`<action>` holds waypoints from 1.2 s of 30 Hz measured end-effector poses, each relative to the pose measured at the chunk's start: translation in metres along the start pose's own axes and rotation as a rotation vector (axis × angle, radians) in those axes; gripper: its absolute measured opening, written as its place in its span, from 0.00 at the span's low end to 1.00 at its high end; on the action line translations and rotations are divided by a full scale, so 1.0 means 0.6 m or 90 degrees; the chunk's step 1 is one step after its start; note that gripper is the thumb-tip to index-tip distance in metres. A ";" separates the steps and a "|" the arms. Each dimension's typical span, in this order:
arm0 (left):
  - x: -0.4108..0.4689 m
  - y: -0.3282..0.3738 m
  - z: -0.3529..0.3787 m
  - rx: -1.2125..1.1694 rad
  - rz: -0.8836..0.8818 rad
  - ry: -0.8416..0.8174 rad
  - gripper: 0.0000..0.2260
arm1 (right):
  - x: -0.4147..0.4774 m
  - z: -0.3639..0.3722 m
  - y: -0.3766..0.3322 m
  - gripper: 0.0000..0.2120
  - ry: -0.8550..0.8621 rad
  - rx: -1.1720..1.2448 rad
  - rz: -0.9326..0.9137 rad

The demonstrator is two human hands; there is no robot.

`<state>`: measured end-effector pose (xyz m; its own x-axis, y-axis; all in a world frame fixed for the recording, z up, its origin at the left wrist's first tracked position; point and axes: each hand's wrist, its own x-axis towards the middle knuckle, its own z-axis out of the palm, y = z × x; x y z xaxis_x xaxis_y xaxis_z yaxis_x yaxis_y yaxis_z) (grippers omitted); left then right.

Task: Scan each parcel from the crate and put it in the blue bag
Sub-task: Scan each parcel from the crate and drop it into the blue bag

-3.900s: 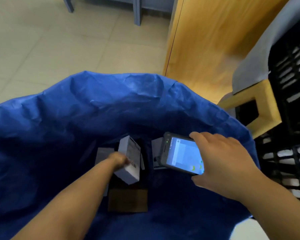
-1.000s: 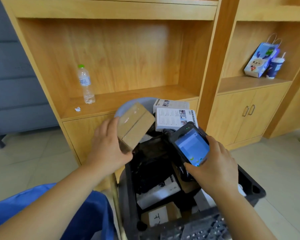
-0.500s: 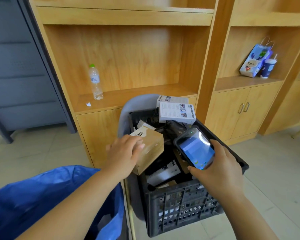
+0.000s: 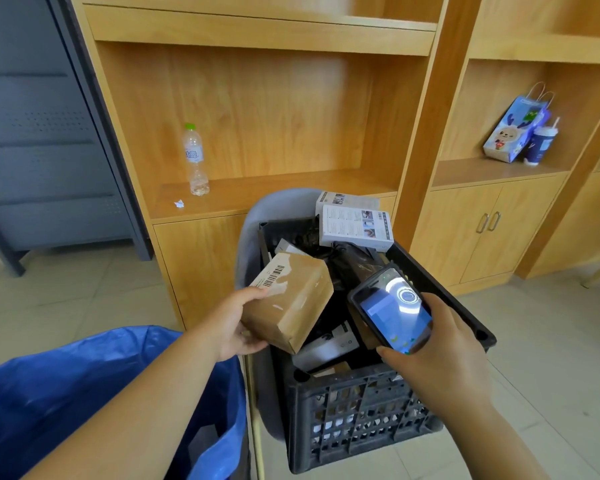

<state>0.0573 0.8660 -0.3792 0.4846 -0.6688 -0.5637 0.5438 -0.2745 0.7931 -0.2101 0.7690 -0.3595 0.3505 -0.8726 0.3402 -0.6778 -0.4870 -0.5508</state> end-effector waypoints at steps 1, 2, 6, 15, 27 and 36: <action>-0.005 -0.001 0.001 -0.017 0.010 0.001 0.18 | -0.002 -0.001 -0.001 0.43 -0.002 0.001 0.000; -0.010 -0.003 0.002 -0.023 0.021 0.005 0.17 | -0.004 -0.003 -0.002 0.44 -0.003 0.001 0.000; -0.035 -0.008 -0.012 -0.001 0.113 0.023 0.15 | -0.013 -0.012 -0.009 0.43 -0.002 0.002 -0.004; -0.132 -0.027 -0.112 0.144 0.483 0.221 0.23 | -0.051 -0.017 -0.064 0.45 -0.074 -0.038 -0.101; -0.216 -0.101 -0.249 0.210 0.523 0.383 0.25 | -0.126 0.007 -0.173 0.44 -0.256 -0.163 -0.341; -0.233 -0.119 -0.286 0.258 0.537 0.437 0.27 | -0.147 0.008 -0.211 0.37 -0.266 -0.192 -0.380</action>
<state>0.0683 1.0974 -0.3966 0.9259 -0.2636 0.2707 -0.3280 -0.2049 0.9222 -0.1522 0.9074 -0.3231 0.8835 -0.4379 0.1663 -0.4237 -0.8985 -0.1147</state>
